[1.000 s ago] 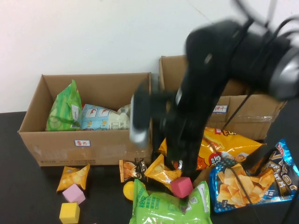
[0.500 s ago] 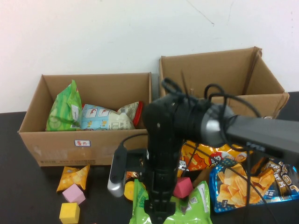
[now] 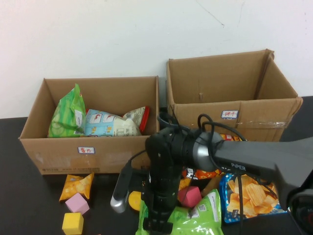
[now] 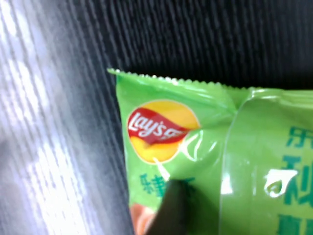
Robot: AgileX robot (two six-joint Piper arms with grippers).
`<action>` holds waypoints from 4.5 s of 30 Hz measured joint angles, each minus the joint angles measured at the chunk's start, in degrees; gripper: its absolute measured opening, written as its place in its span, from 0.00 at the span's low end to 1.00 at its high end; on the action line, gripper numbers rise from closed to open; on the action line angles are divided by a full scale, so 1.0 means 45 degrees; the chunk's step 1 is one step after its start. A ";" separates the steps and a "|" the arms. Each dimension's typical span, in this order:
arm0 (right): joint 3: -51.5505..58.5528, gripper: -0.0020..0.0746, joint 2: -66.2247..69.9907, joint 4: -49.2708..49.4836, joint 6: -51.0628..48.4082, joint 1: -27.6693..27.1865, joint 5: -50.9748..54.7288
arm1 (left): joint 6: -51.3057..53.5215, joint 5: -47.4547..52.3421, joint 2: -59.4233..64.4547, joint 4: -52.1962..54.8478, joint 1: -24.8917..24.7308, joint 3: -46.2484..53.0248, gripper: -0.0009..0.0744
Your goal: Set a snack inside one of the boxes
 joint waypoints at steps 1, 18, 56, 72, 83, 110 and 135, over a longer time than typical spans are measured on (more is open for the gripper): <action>-0.0055 0.81 0.0000 0.0084 0.0024 0.0000 0.0200 | 0.0000 0.0000 0.0000 0.0000 0.0000 0.0000 0.01; -0.6730 0.25 -0.1693 -0.0585 0.0790 0.0135 0.1440 | 0.0000 0.0000 0.0000 -0.0008 0.0000 0.0000 0.01; -0.4732 0.04 -0.5130 -0.2363 0.2690 -0.0612 0.1318 | 0.0000 0.0000 0.0000 -0.0028 0.0000 0.0000 0.01; 0.7368 0.03 -1.4229 -0.0480 0.3326 -0.0326 -0.3461 | 0.0000 0.0000 0.0000 -0.0028 0.0000 0.0000 0.01; 1.4165 0.03 -1.9755 -0.0380 0.3326 -0.0543 -0.7729 | 0.0000 0.0000 0.0000 -0.0028 0.0000 0.0000 0.01; 2.1938 0.03 -2.9168 0.0268 0.3481 -1.1011 -1.0375 | 0.0000 0.0000 0.0000 -0.0037 0.0000 0.0000 0.01; 2.1949 0.03 -2.9792 -0.3081 0.8996 -1.0631 -0.7239 | 0.0000 0.0000 0.0000 -0.0057 0.0000 0.0000 0.01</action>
